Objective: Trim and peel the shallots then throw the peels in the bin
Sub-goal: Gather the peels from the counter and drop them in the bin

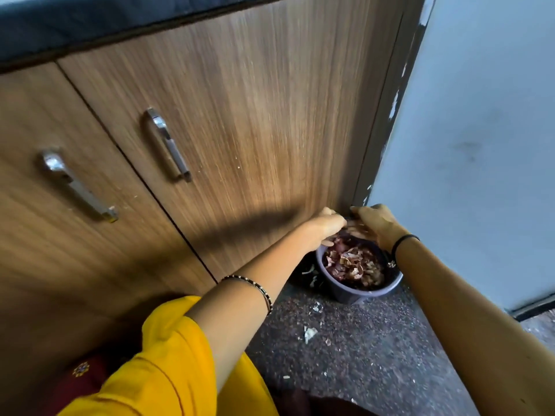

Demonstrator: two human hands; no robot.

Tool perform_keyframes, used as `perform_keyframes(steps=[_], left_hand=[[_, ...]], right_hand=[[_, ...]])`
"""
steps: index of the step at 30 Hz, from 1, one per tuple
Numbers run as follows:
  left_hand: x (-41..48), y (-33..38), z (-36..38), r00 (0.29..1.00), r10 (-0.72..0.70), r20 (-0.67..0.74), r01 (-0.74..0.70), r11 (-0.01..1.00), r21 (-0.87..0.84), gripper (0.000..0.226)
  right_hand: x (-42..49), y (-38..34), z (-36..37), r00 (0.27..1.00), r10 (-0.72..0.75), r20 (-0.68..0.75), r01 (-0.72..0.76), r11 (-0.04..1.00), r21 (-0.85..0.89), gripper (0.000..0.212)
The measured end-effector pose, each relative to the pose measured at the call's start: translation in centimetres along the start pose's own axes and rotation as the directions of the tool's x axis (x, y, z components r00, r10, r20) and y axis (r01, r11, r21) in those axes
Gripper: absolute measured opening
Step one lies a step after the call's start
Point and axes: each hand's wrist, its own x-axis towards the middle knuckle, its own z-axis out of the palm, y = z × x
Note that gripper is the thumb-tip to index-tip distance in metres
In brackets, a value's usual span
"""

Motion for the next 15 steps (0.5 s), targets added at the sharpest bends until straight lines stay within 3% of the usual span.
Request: perform_keyframes(steps=[4, 11, 15], left_hand=[[-2.6, 1.5, -3.0, 0.994, 0.098, -0.047, -0.095, 0.992, 0.081, 0.05], [-9.4, 5.4, -9.7, 0.942, 0.291, -0.165, -0.28, 0.956, 0.085, 0.026], [-15.5, 8.8, -12.9, 0.814, 0.487, -0.316, -0.45, 0.873, 0.186, 0.019]], right_hand=[[-2.6, -3.5, 1.7, 0.985, -0.154, 0.082, 0.159, 0.986, -0.057, 0.023], [-9.2, -10.5, 4.3, 0.905, -0.389, 0.173, 0.41, 0.905, -0.113, 0.023], [-13.9, -14.8, 5.8, 0.811, -0.557, 0.175, 0.571, 0.82, -0.039, 0.03]])
